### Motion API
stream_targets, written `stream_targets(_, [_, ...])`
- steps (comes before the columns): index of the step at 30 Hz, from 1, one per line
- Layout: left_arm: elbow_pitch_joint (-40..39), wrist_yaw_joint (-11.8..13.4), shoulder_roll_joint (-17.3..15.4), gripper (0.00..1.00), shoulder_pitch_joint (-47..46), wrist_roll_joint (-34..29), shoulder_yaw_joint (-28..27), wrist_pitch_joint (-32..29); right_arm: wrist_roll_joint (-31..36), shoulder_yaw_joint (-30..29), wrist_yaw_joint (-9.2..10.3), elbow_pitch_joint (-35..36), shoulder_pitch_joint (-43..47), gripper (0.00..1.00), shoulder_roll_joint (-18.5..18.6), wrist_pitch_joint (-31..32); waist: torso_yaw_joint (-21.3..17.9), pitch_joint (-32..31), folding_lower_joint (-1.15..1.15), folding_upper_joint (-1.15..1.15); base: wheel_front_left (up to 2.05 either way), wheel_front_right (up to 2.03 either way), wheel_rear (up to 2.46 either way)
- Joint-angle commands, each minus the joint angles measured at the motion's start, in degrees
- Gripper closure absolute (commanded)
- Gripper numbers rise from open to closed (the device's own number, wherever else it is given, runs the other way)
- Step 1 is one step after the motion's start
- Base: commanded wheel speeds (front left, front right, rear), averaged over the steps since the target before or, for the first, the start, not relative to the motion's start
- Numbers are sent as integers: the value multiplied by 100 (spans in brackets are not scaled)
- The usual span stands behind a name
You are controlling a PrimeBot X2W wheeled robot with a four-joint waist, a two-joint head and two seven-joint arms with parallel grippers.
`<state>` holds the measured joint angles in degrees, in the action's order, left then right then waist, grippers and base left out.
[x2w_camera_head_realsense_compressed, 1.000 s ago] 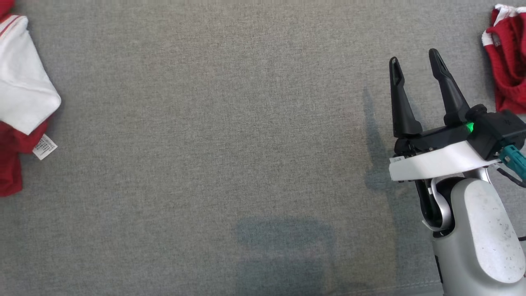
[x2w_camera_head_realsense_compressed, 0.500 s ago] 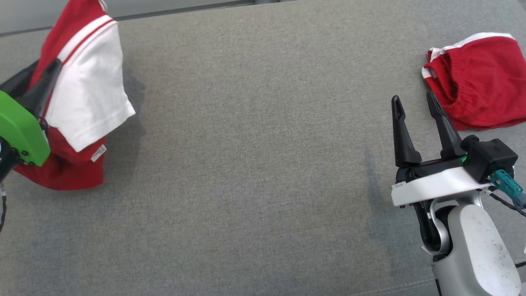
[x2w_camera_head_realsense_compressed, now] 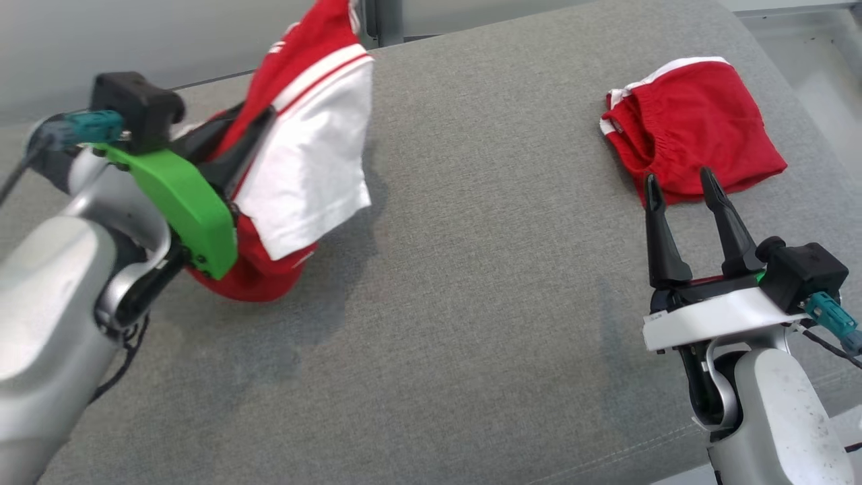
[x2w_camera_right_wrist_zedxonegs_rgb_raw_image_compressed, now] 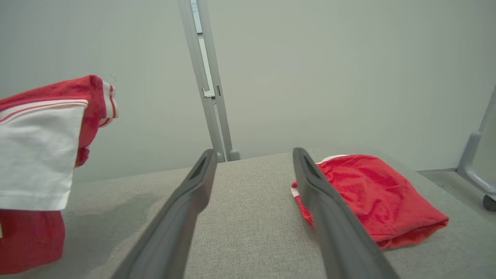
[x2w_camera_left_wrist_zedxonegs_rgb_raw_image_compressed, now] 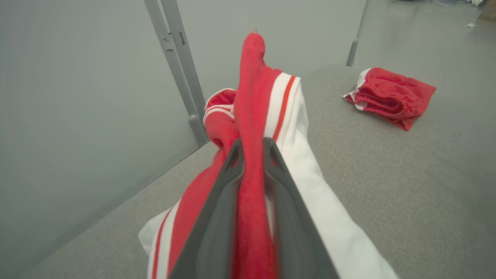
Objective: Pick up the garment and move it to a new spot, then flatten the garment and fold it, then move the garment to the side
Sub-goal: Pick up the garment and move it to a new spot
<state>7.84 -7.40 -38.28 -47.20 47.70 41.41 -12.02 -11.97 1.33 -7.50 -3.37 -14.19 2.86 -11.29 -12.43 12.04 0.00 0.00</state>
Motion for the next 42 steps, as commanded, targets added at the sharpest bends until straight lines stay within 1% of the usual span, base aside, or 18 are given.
stream_targets(1, [195,-13,325,100,-127,-117,175,176,-57,15,2,36,81,0,5,-45,-216,43,0,0,0,0,0])
stream_targets(4, [620,-5,867,100,-154,-221,363,488,-105,21,2,38,35,0,5,-72,-335,176,0,0,0,0,0])
stream_targets(5, [620,-5,867,100,-154,-221,363,488,-105,21,2,38,35,0,5,-72,-335,176,0,0,0,0,0])
stream_targets(10, [1628,-8,1711,100,3,-352,783,937,-203,52,2,-15,-17,0,6,-150,-538,366,0,0,0,0,0])
stream_targets(13, [2236,-10,2101,100,49,-351,975,1204,-216,39,2,-65,-46,0,5,-188,-645,452,0,0,0,0,0])
stream_targets(18, [2961,-12,2608,100,-69,-236,1181,1618,-249,21,2,-118,-28,0,5,-242,-751,537,0,0,0,0,0])
stream_targets(22, [3402,-12,2826,100,-247,-259,1309,1930,-253,33,2,-158,-32,0,6,-263,-779,544,0,0,0,0,0])
stream_targets(23, [3525,-12,2876,91,-285,-291,1319,2024,-256,38,2,-166,-36,0,5,-262,-779,541,0,0,0,0,0])
stream_targets(24, [3644,-12,2924,60,-324,-340,1341,2121,-257,41,2,-173,-36,0,4,-270,-775,537,0,0,0,0,0])
stream_targets(25, [3750,-12,2976,21,-357,-373,1358,2219,-261,37,2,-177,-32,0,6,-277,-764,534,0,0,0,0,0])
stream_targets(26, [3840,-11,3041,0,-386,-370,1349,2305,-259,25,2,-183,-29,0,6,-283,-744,530,0,0,0,0,0])
stream_targets(30, [3970,-12,3246,0,-383,-287,1365,2521,-205,-43,2,-225,17,0,5,-289,-593,477,0,0,0,0,0])
stream_targets(33, [3829,-12,3353,0,-299,-211,1438,2619,-158,-91,2,-248,56,0,7,-271,-427,379,0,0,0,0,0])
stream_targets(34, [3699,-13,3378,0,-255,-179,1446,2661,-121,-120,2,-244,82,0,6,-243,-293,288,0,0,0,0,0])
stream_targets(37, [3534,-13,3335,0,-195,-117,1373,2690,-68,-156,2,-223,131,0,8,-198,-84,123,0,0,0,0,0])
stream_targets(42, [3542,60,3094,0,5,-48,1268,2690,-20,-174,2,-196,250,0,7,-97,196,-126,0,0,0,0,0])
